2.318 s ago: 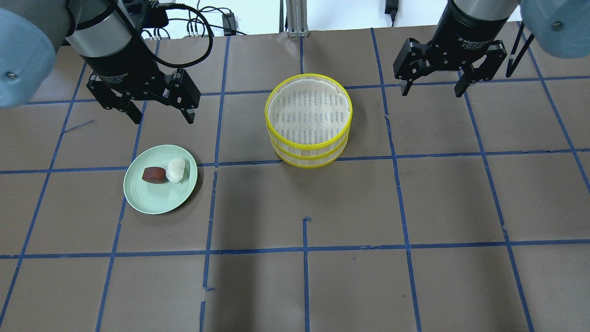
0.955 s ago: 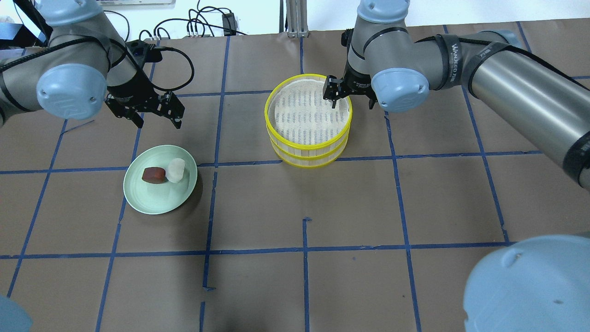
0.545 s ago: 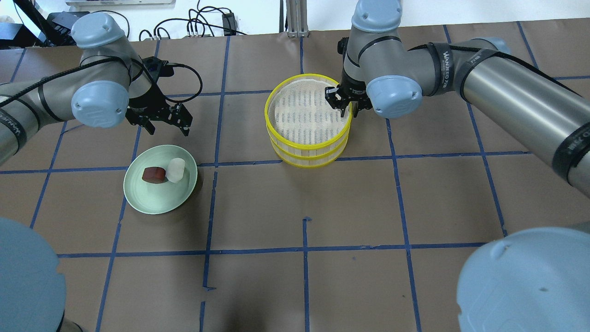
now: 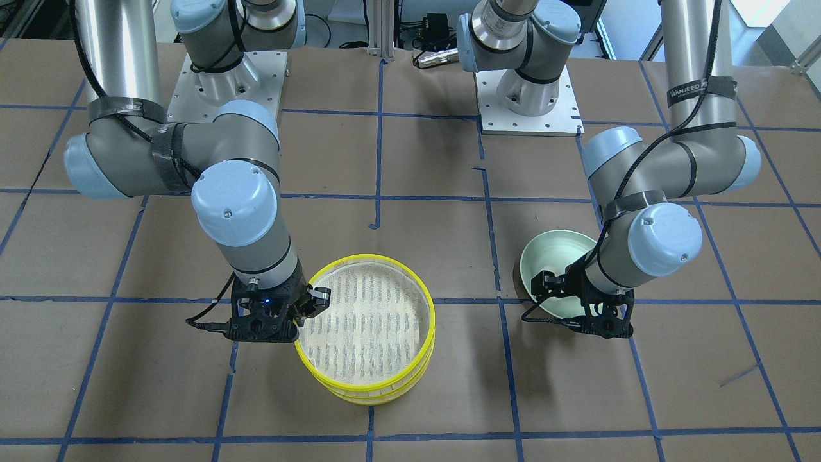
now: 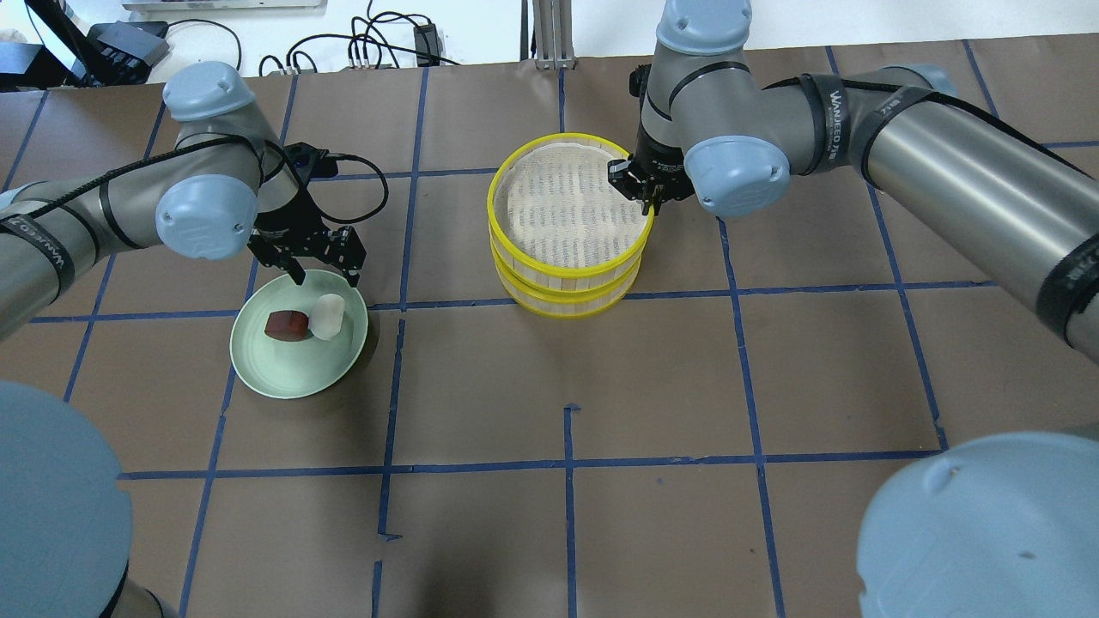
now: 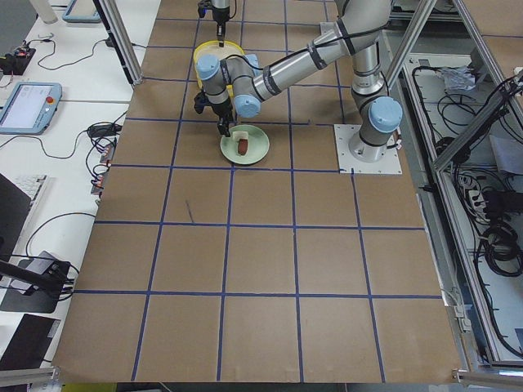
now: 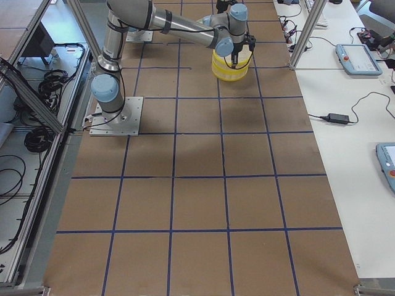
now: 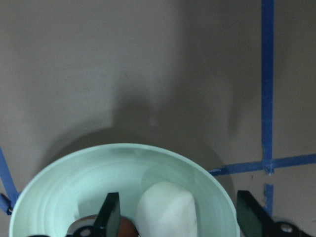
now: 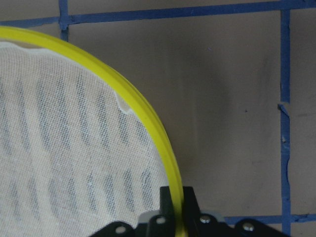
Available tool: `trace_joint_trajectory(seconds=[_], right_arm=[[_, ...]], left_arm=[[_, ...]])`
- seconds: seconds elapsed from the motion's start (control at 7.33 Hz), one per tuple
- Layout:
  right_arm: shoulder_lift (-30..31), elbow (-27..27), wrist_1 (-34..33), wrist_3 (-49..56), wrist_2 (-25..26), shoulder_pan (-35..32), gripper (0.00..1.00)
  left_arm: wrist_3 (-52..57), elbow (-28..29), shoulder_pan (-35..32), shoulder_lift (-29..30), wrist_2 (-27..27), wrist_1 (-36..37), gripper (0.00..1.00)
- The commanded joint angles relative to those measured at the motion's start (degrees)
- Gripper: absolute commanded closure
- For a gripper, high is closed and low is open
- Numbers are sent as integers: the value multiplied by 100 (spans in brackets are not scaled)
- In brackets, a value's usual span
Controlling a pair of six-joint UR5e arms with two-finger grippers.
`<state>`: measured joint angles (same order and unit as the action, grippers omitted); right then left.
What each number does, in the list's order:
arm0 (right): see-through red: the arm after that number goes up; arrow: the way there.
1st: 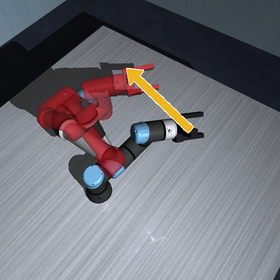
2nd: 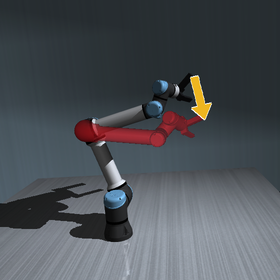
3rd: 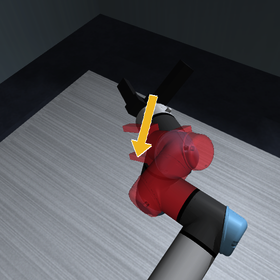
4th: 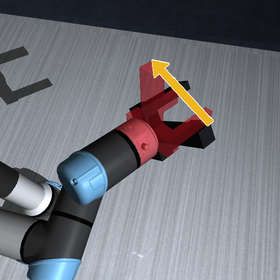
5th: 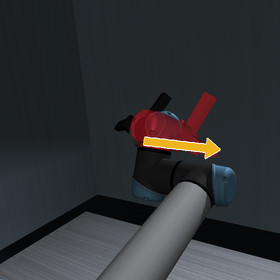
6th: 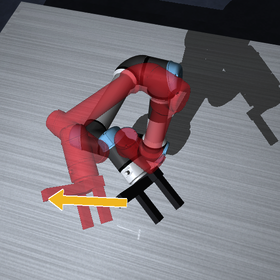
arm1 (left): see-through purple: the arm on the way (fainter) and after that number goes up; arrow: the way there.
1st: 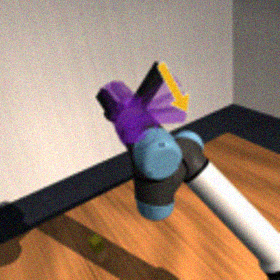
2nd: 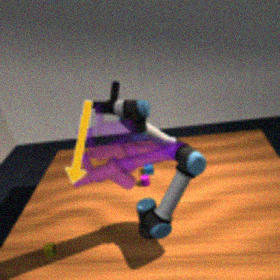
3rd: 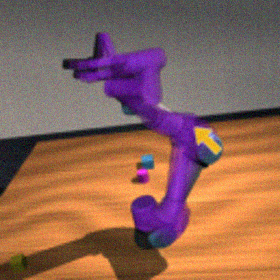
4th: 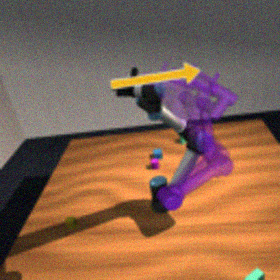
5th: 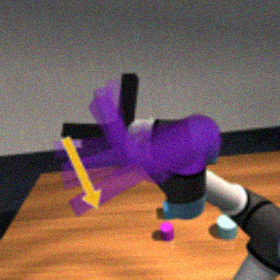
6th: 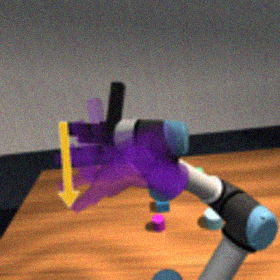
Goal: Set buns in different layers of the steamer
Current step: 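Grip the top tier rim with right gripper while left grasps white bun, then lift the top tier aside with right gripper while left lifts white bun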
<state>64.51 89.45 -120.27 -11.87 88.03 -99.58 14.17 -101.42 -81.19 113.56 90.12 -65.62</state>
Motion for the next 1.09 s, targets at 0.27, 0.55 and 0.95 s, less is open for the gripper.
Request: trace_joint_trajectory(seconds=[0.27,0.55,0.95], right_arm=[[377,-295,826,262,197,122,93],[509,-323,1057,500,485,263,93],[913,-270,1497,1220,495,1078,92]], left_arm=[[-19,-291,-3,-27,32,-4,53],[-63,-203,-46,-62,310,-38,93],[-736,488,-195,-465,-298,-582,98]])
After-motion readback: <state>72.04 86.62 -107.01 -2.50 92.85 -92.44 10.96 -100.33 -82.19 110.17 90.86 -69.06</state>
